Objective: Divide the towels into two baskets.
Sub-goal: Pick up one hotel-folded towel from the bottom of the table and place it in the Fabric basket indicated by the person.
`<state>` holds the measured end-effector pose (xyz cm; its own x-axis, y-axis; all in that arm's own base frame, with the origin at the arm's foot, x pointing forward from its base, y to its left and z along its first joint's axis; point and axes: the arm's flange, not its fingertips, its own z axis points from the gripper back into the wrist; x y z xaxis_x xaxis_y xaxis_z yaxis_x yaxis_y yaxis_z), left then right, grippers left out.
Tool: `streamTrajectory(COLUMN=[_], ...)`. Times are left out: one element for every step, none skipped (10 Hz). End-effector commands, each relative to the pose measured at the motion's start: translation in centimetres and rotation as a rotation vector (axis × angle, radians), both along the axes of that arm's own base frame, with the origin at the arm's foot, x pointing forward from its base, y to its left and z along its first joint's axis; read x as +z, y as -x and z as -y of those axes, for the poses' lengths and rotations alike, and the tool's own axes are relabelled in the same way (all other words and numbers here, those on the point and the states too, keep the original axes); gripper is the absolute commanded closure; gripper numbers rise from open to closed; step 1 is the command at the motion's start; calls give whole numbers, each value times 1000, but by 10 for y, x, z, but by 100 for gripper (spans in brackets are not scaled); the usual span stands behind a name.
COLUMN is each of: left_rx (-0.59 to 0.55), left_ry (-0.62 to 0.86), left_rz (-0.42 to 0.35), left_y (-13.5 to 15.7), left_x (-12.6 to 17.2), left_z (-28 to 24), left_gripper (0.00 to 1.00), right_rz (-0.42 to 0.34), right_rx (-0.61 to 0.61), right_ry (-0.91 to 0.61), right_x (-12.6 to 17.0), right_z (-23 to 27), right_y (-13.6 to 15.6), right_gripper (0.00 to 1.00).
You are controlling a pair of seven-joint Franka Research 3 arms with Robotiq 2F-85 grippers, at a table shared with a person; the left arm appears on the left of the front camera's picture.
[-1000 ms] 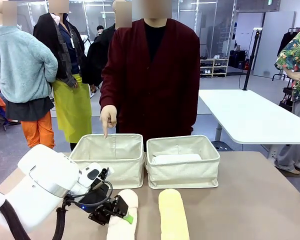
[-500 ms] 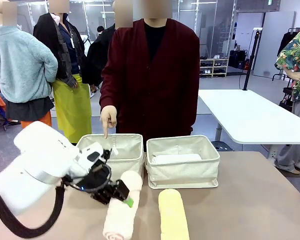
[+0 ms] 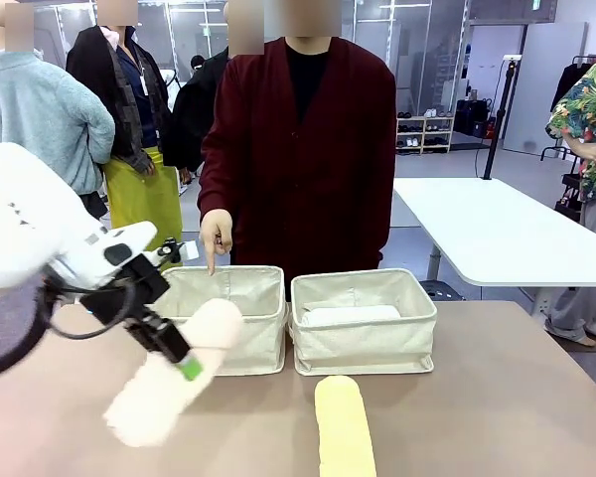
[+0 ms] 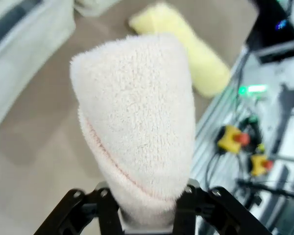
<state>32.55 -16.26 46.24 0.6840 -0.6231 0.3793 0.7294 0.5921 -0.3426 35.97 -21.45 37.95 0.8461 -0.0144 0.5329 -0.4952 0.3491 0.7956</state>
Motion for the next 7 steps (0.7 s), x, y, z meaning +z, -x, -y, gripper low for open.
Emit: streamTrajectory(left_rx=[-97,-27,-57,-57,-63,-219,-317], left_ry=[3,104,-23,-23,7,-102,-201], left_rz=[20,-81,8,8,-21,108,282], left_y=[22,28,6,6,8,29,26], left_x=[-1,-7,6,6,8,12,31], left_z=[-15,-22,-10,-10,-17,-8,2], left_gripper=[87,87,87,87,63,63,63], right_rz=[-3,-3,-3,-3,-3,-3,-3], right_rx=[6,6,6,6,6,6,6], right_ry=[7,7,7,7,7,7,7], right_x=[3,3,3,3,3,3,3], right_z=[-1,-1,-1,-1,-1,-1,-1], right_y=[4,4,4,4,4,4,4], right_gripper=[0,0,0,0,0,0,0])
